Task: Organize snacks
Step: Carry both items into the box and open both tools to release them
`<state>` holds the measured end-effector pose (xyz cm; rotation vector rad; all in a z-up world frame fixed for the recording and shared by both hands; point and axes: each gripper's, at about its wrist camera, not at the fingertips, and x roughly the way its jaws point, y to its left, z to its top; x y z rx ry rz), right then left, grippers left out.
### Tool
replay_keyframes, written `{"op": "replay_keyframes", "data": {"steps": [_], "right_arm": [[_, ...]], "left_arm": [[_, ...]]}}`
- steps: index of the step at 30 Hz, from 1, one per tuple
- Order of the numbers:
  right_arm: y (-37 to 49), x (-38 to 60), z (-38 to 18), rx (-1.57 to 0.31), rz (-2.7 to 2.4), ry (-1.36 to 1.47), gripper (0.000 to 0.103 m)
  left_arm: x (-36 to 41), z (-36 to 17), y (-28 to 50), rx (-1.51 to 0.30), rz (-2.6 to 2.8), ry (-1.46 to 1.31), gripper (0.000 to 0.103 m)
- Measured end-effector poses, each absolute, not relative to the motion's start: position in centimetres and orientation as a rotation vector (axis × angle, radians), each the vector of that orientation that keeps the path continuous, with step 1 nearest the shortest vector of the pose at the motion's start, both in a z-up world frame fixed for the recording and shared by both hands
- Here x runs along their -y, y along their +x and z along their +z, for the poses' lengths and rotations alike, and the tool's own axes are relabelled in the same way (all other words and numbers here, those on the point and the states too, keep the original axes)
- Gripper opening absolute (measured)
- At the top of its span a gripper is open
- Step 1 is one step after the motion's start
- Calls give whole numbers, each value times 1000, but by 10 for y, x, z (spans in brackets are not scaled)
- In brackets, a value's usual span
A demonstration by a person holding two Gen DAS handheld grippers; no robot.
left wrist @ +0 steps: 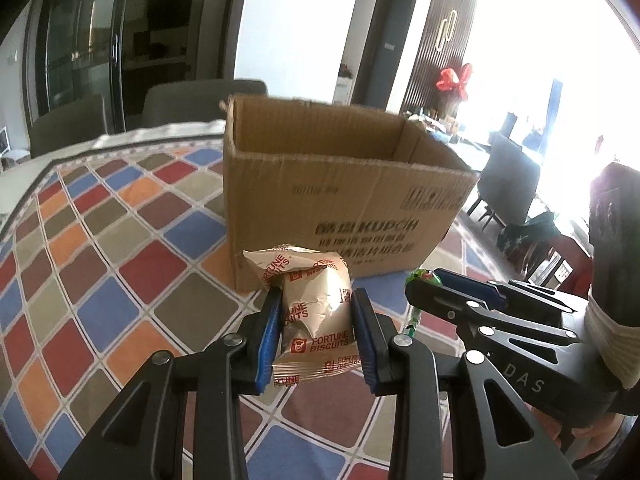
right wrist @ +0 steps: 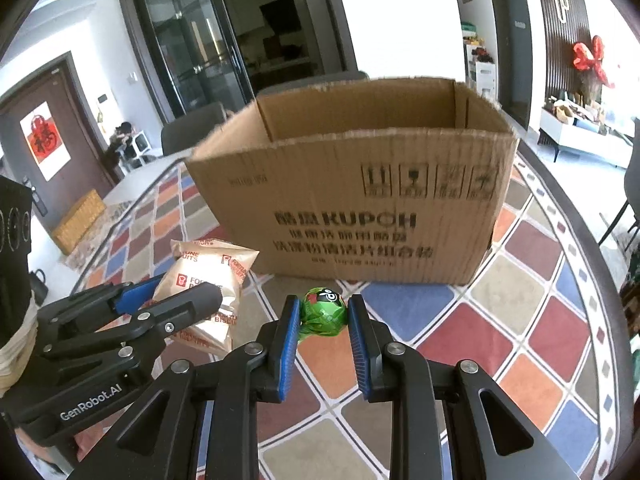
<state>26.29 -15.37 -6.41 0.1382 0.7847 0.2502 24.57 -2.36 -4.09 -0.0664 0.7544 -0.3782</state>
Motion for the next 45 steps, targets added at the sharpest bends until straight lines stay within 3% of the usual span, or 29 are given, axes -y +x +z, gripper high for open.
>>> {"op": "replay_keyframes", "data": {"steps": [30,45], "right_arm": [[266,162,52,-519,230,104,26],[328,180,74,-531,153,66,26]], "left_arm": [[29,72,266,-506,-365,-32,34],[45,70,338,-605,-379,-33,34]]}}
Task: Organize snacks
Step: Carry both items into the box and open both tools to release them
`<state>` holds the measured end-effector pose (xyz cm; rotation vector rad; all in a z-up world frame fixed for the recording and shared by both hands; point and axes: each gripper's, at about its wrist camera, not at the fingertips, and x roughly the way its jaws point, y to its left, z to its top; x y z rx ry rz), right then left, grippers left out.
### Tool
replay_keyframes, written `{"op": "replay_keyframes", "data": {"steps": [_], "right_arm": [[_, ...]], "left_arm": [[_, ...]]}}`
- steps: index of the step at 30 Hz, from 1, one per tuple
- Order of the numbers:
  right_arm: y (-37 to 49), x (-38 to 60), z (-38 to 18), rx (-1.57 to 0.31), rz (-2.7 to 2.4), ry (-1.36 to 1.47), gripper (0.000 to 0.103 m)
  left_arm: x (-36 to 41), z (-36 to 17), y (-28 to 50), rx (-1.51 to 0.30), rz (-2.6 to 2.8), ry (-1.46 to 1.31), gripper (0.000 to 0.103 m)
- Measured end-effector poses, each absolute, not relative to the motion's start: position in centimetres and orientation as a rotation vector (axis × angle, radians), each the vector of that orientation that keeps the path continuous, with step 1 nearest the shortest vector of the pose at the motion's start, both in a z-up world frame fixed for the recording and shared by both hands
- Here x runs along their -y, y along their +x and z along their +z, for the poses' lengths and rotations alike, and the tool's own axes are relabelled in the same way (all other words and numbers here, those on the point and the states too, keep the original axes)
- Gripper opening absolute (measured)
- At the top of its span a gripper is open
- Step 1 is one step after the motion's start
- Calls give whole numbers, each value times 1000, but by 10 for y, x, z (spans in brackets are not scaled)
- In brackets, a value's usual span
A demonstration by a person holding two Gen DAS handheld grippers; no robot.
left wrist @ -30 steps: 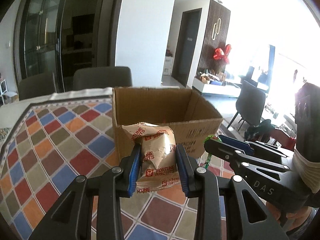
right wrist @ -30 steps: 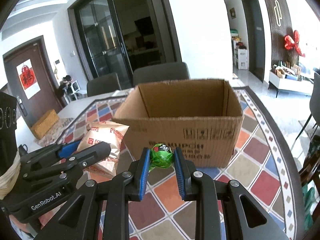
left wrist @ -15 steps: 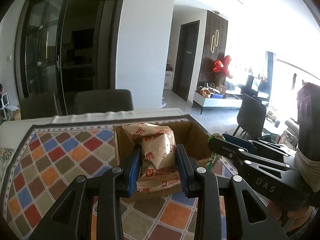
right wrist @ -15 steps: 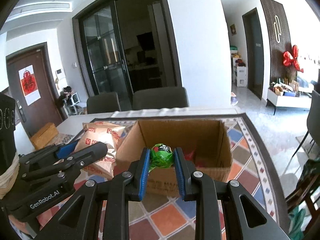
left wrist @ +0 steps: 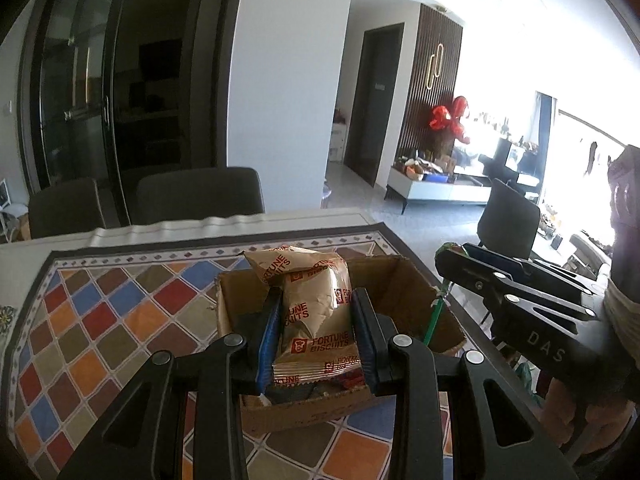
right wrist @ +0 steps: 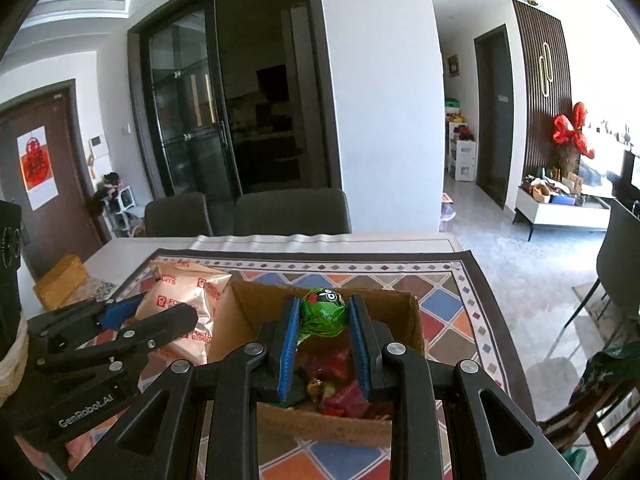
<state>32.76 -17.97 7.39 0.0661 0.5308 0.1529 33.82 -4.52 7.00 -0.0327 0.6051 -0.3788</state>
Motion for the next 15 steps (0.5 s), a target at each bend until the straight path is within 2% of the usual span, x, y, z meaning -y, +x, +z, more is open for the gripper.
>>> {"op": "replay_keyframes", "data": {"steps": [9,10,11,12,13,15], "right_arm": [[353,191,53,-597,122,77,26],[355,192,51,-605,115,77,26],[357,193,49,-612,93,74,26],[357,194,47,-615,79,70,30],[358,195,45,-624,64,66,38],[358,197,44,-626,48,73,41]], "left_arm": [[60,51,365,-672,-344,-5,36],[61,50,366,-677,-334,1,42],[61,49,367,-682,-326,7,54],[62,48,367,-685,-316,16,60],[62,47,365,-682,-299,26,63],[61,47,359,-667,-264,41,63]]}}
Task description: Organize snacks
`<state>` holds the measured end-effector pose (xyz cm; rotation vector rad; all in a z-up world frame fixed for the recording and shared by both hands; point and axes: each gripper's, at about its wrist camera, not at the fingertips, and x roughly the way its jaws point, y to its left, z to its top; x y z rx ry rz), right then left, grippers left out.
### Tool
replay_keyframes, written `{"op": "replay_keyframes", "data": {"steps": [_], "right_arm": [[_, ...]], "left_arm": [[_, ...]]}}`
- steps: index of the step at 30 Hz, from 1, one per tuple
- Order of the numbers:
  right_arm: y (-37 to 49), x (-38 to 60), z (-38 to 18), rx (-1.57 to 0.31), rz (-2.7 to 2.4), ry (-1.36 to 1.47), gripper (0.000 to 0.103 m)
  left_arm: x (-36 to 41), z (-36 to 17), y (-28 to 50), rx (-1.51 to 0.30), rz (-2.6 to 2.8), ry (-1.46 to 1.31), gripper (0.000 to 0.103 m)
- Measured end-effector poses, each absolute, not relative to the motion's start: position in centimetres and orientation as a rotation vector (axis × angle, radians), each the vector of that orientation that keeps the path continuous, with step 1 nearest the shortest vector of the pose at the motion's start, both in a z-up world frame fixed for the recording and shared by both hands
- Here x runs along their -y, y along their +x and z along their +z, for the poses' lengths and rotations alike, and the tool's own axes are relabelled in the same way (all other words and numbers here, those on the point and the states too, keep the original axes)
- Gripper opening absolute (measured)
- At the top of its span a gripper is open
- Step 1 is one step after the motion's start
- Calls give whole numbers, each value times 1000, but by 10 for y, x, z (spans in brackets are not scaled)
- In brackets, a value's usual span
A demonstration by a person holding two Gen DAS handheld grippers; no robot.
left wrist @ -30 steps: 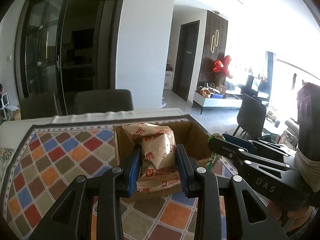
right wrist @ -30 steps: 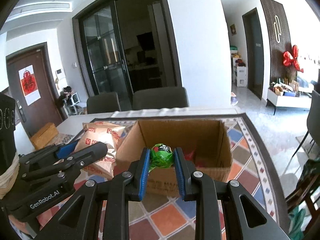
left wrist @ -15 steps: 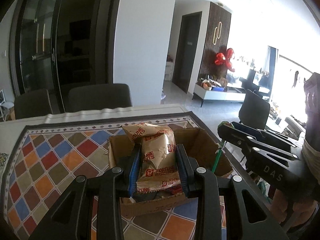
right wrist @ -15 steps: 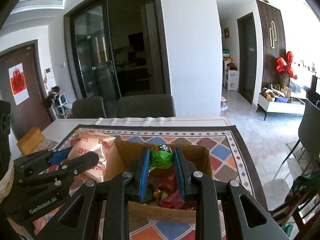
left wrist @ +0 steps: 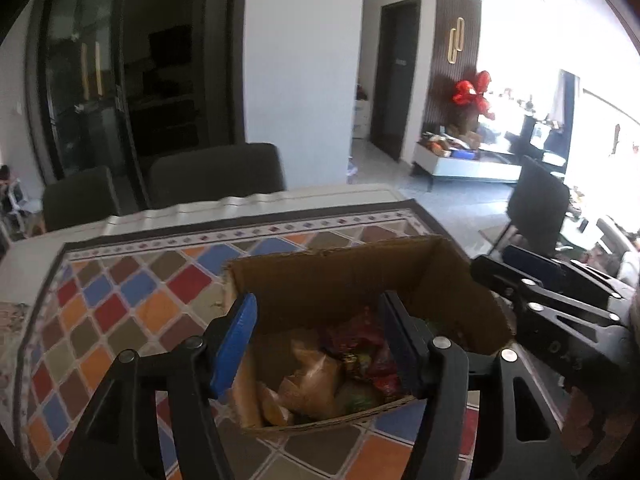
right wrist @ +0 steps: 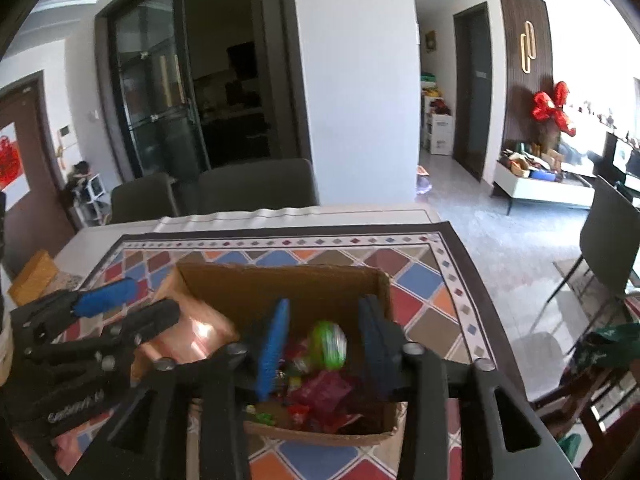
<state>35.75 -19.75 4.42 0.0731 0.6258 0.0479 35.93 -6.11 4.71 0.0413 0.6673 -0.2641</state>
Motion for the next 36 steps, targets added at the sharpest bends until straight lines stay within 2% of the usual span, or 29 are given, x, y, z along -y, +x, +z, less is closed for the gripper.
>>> {"op": "replay_keyframes", "data": {"steps": [4,7,14,15,20,27,32,36], "right_arm": [[347,199,43,-627,42,76,41],[332,200,42,-612,29,85,46],[296,194,43,-581,35,76,47],[291,193,44,-575,35,76,49],[262,188,53,-532,42,64,54],[222,184,62,-480,16,56,70],[196,178,64,-461,16,35,70],[175,174,64,-440,15,19,74]], "left_arm": [[56,47,345,-670,-260,35,65],[55,47,329,-654,-256,45,65],[45,56,293,-603,-228,29,69],[43,58,286,-592,-225,30,69],[36,67,254,-534,-195,40,78],[24,73,212,-468,-150,26,88],[16,76,184,-431,-125,12,96],[15,77,165,-420,-131,15,98]]}}
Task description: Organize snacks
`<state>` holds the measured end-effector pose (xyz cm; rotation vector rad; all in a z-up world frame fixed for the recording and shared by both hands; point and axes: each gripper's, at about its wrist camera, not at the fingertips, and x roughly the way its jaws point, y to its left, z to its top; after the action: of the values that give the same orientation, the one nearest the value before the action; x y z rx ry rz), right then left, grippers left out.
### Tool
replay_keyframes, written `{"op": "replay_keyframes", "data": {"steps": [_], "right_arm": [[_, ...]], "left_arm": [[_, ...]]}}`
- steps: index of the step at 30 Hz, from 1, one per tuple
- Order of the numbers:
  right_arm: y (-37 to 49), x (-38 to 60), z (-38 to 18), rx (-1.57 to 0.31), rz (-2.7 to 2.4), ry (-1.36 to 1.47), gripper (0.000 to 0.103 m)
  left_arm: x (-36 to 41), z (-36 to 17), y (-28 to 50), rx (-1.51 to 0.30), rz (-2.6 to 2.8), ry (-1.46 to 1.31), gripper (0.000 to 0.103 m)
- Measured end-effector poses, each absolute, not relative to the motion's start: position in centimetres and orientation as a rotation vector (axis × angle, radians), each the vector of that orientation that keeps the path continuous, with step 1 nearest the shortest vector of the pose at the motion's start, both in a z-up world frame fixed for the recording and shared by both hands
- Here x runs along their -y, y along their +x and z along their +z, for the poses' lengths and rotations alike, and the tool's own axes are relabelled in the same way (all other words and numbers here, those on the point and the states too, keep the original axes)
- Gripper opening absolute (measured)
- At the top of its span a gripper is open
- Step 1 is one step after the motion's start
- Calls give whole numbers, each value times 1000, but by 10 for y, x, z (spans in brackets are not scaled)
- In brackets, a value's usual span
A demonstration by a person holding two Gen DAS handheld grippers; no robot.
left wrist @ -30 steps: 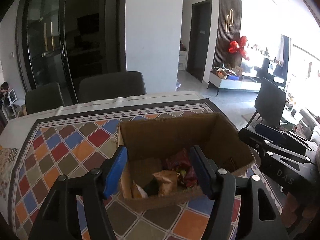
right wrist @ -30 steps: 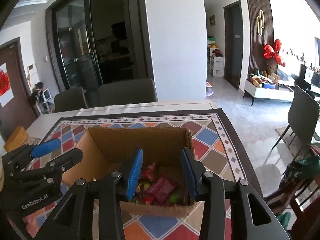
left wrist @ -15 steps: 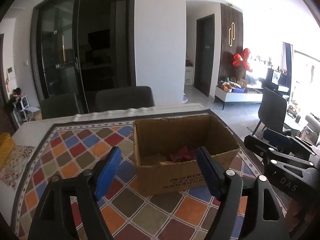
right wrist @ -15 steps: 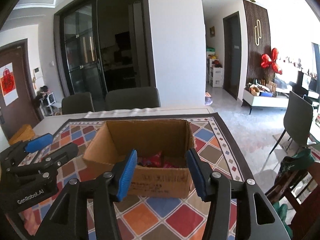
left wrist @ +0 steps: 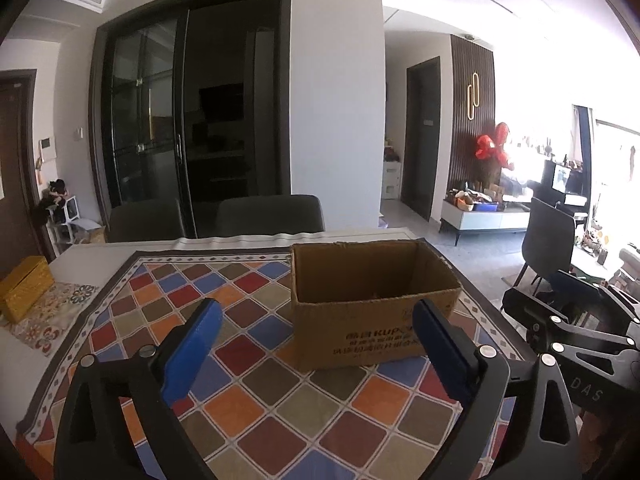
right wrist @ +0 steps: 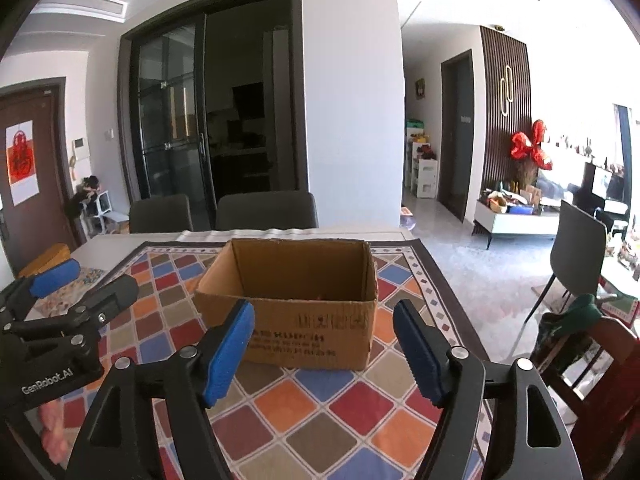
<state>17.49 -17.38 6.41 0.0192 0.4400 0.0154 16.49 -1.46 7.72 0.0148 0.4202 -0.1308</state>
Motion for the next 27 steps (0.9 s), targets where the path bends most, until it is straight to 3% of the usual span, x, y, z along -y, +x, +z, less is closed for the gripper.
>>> {"op": "replay_keyframes", "data": {"steps": [13,27], "right_arm": [[117,168,72,-370,3,-13,83],[78,175,73,-352,7,-1,84]], "left_arm": [[11,89,109,-334,-75,51,103],[21,90,70,-313,-78,87,103]]}}
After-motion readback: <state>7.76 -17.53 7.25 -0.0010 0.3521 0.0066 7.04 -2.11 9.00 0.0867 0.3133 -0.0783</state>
